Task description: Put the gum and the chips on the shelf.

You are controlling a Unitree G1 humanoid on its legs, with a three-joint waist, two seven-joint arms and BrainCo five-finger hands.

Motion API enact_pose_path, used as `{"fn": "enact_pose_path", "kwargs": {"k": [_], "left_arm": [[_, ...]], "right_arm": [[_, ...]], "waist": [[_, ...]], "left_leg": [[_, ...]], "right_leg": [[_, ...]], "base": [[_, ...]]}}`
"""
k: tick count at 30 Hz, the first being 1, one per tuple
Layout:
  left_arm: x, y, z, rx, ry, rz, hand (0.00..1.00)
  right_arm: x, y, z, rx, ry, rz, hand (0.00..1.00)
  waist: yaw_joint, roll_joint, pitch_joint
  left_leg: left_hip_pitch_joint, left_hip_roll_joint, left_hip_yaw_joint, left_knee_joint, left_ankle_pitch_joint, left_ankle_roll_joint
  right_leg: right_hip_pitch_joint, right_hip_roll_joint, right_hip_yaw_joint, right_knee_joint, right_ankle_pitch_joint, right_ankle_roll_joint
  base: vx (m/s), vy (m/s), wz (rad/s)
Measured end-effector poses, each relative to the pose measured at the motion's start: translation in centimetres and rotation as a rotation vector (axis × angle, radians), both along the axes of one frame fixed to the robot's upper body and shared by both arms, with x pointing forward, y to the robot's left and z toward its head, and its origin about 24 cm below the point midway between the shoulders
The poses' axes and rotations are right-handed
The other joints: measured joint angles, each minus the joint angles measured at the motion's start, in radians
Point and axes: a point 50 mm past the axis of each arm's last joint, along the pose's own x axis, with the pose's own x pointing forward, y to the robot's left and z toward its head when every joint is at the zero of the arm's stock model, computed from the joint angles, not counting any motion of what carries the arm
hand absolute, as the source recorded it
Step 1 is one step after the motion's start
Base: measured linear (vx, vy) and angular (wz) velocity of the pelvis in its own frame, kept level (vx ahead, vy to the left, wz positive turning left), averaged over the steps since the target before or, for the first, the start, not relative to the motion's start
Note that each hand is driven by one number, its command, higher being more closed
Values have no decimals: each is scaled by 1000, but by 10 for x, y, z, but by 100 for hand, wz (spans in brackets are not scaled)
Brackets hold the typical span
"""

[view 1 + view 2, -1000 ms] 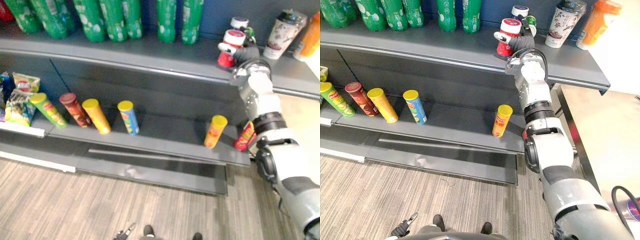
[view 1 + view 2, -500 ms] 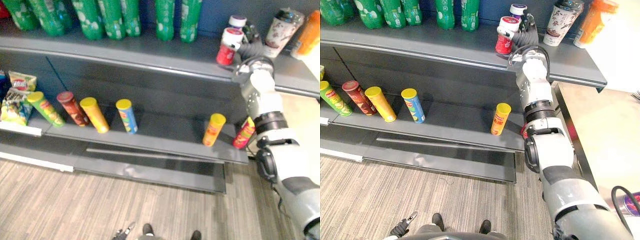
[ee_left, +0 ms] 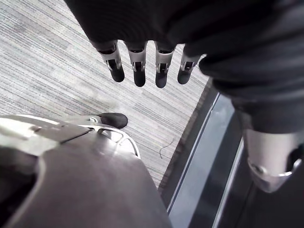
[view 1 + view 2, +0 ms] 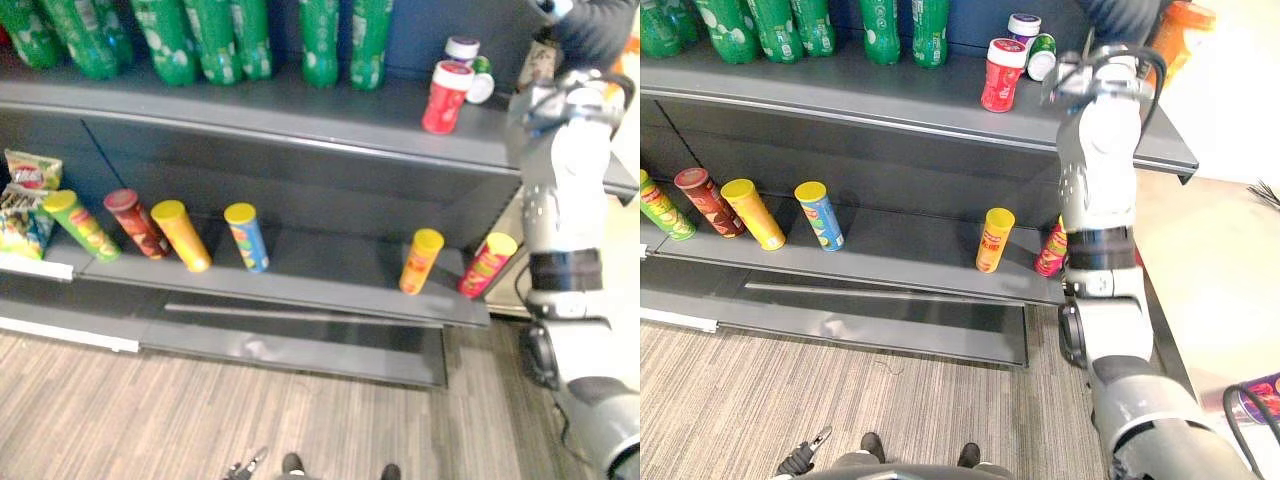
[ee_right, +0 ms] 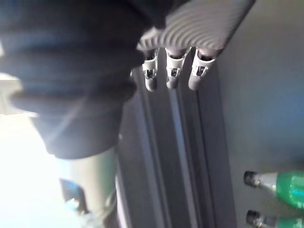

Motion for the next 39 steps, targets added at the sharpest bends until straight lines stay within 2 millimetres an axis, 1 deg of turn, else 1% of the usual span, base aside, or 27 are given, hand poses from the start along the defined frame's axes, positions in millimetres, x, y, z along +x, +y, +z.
{"fn": "enact_pose_path", "kwargs": {"k": [1, 2, 3, 5, 6, 8, 9, 10, 11, 13, 14, 15, 16, 17, 18, 19, 20, 22, 23, 24, 25, 26, 27, 29, 32, 37, 39], "left_arm": [[-3, 0, 0, 1, 7, 3, 0], [-5, 1, -1, 4, 11, 10, 0], [-6, 1, -1, 4, 14, 16, 0], [-10, 1, -1, 8, 23, 29, 0], [-11, 2, -1, 9, 26, 30, 0], [-13, 3, -1, 14, 31, 29, 0], [-14, 3, -1, 18, 35, 24, 0], [-17, 4, -1, 20, 40, 28, 0], [-21, 5, -2, 22, 48, 41, 0], [-25, 6, -2, 26, 56, 46, 0], [-27, 6, -2, 25, 58, 62, 0], [-28, 6, -2, 24, 59, 70, 0], [-31, 6, -2, 23, 65, 92, 0], [-36, 5, -4, 18, 79, 106, 0], [-37, 5, -4, 17, 83, 112, 0], [-38, 5, -4, 17, 81, 116, 0], [-38, 5, -4, 17, 78, 119, 0], [-38, 2, -4, 14, 72, 119, 0], [-38, 1, -5, 12, 72, 120, 0], [-39, -1, -5, 5, 73, 121, 0], [-39, -2, -5, 3, 72, 121, 0], [-39, -4, -6, -1, 71, 120, 0], [-39, -5, -6, -3, 68, 117, 0], [-39, -7, -6, -7, 68, 111, 0], [-38, -9, -6, -10, 67, 109, 0], [-36, -11, -7, -12, 66, 85, 0], [-33, -12, -7, -13, 60, 65, 0]], "right_arm": [[-5, 2, -13, 6, 9, 16, 0], [-11, 7, -39, -1, 57, 49, 0], [-13, 10, -49, -10, 83, 65, 0], [-22, 22, -84, -46, 176, 132, 0], [-25, 24, -93, -58, 199, 152, 0], [-42, 28, -130, -70, 303, 226, 0], [-46, 29, -140, -69, 335, 246, 0], [-53, 30, -154, -64, 384, 263, 0], [-62, 34, -175, -37, 459, 303, 0], [-81, 40, -210, 6, 595, 364, 0], [-93, 43, -227, 25, 662, 403, 0], [-98, 44, -234, 27, 692, 417, 0], [-106, 45, -252, 41, 762, 438, 0], [-111, 46, -274, 67, 858, 456, 0], [-114, 46, -286, 75, 909, 455, 0], [-119, 44, -310, 90, 1017, 447, 0], [-123, 43, -323, 95, 1075, 441, 0], [-143, 32, -376, 118, 1334, 399, 0], [-150, 27, -389, 127, 1399, 377, 0], [-166, 15, -413, 139, 1536, 313, 0], [-173, 9, -421, 160, 1583, 285, 0], [-183, 0, -431, 188, 1645, 239, 0], [-195, -10, -442, 177, 1725, 169, 0], [-214, -23, -457, 201, 1842, 71, 0], [-233, -35, -469, 258, 1945, -38, 0], [-251, -44, -477, 311, 2030, -132, 0], [-258, -48, -479, 344, 2056, -182, 0]], "waist": [[-1, -1, -1], [-6, -2, -2], [-9, -2, -2], [-22, -4, -3], [-24, -4, -4], [-28, -8, -9], [-33, -8, -12], [-40, -10, -17], [-52, -13, -24], [-58, -16, -29], [-65, -16, -31], [-66, -14, -32], [-69, -8, -34], [-77, -5, -44], [-79, -4, -47], [-80, -2, -49], [-80, -1, -49], [-79, 11, -54], [-78, 15, -55], [-78, 27, -58], [-78, 31, -59], [-78, 35, -61], [-78, 41, -62], [-79, 50, -62], [-79, 58, -61], [-79, 65, -55], [-79, 64, -37]], "left_leg": [[0, 0, 2, 0, -1, -1], [1, 0, 5, 0, -1, -2], [1, 0, 7, 0, -1, -2], [2, 0, 12, 0, -2, -3], [2, 0, 16, 0, -3, -4], [2, 0, 23, 0, -4, -5], [1, -1, 23, 0, -4, -5], [2, -1, 23, 0, -4, -6], [3, -1, 24, 0, -5, -7], [5, -1, 31, 0, -8, -11], [5, -1, 34, 0, -11, -15], [5, -1, 36, 0, -12, -15], [7, -1, 44, 0, -15, -13], [8, -2, 47, 0, -16, -13], [11, -2, 50, 0, -18, -13], [18, -4, 54, 0, -19, -13], [19, -4, 55, 0, -20, -12], [20, -11, 56, 0, -22, -9], [20, -13, 56, 0, -23, -8], [20, -18, 56, 0, -25, -5], [21, -19, 57, 0, -26, -3], [21, -22, 57, 0, -27, -3], [21, -24, 57, 0, -28, -2], [22, -26, 58, 0, -29, -2], [25, -26, 59, 0, -30, -2], [41, -29, 60, 0, -35, -1], [51, -33, 66, 4, -41, 6]], "right_leg": [[-1, 0, 1, 0, -2, 2], [-2, 0, 8, 1, -2, 3], [-3, 0, 10, 1, -2, 3], [-8, -1, 17, 2, -3, 2], [-11, -1, 20, 4, -3, 2], [-20, -2, 26, 14, -5, 0], [-20, -2, 26, 14, -5, 0], [-20, -3, 27, 15, -5, 0], [-21, -3, 30, 15, -6, -2], [-24, -2, 38, 17, -7, -4], [-27, -3, 41, 19, -9, -7], [-29, -3, 43, 20, -11, -8], [-31, -3, 48, 21, -13, -9], [-32, -4, 50, 23, -13, -8], [-31, -5, 52, 24, -13, -8], [-29, -6, 57, 28, -15, -6], [-29, -7, 59, 31, -16, -5], [-30, -13, 63, 34, -16, -5], [-30, -15, 63, 34, -16, -5], [-30, -20, 65, 35, -17, -3], [-30, -22, 65, 36, -17, -2], [-30, -24, 66, 36, -17, -2], [-30, -26, 67, 36, -17, -2], [-30, -28, 69, 36, -17, -1], [-29, -28, 71, 36, -18, 1], [-14, -30, 73, 37, -22, 6], [-24, -39, 78, 77, -42, 15]], "base": [[-1, 3, -8], [0, 3, -6], [1, 4, -6], [5, 7, -6], [16, 8, -13], [30, 5, -11], [0, 0, 0], [30, 5, -1], [37, 5, -4], [35, 3, -10], [19, 2, -10], [15, 7, -11], [13, 9, -11], [16, 8, -11], [21, 12, -11], [14, 14, -8], [9, 24, -5], [3, 16, 1], [11, 37, 1], [10, 34, 1], [13, 44, -1], [13, 40, -1], [15, 40, -1], [0, 0, 0], [0, 0, 0], [0, 0, 0], [19, 42, -5]]}}
